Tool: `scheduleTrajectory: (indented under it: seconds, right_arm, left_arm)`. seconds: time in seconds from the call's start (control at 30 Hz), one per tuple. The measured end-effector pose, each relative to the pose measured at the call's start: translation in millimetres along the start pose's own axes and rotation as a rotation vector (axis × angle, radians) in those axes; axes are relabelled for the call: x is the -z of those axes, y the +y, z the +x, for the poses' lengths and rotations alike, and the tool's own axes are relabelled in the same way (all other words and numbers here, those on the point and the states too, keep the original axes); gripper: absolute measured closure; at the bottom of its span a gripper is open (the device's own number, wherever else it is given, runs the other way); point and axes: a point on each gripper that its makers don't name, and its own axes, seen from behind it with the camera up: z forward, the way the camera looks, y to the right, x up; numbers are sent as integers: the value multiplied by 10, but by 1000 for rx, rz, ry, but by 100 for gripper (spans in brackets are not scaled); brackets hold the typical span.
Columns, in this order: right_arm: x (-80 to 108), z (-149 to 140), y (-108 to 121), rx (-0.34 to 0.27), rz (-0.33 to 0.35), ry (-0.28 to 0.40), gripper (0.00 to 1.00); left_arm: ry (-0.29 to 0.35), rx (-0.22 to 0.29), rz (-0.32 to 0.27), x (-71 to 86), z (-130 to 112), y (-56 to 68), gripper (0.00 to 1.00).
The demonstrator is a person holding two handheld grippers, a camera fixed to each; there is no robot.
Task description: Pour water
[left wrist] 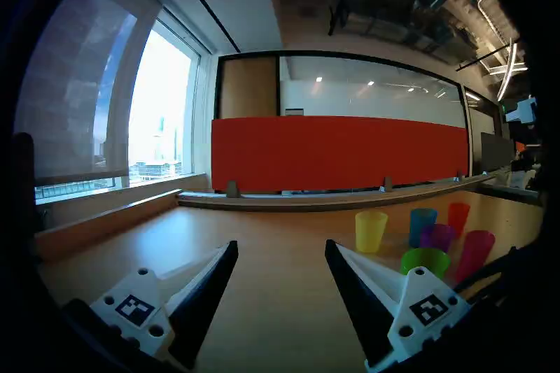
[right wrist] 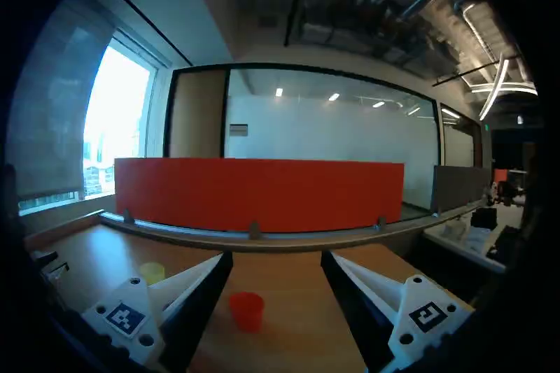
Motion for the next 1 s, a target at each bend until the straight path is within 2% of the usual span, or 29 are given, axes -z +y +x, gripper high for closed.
scheduleTrajectory:
  seconds: [0.2,0.67,1.0]
  right_arm:
    - [-45,-66,19,-19,5,27,2]
    - [-27,-610,242,-42,-3,43,1]
    - [-23,-1027,250,1,19,42,1]
  left_arm:
    - [1,0,0,-10,-30,5,8]
    - [2,0,0,-26,-62,10,8]
    - [2,0,0,-29,-72,2,8]
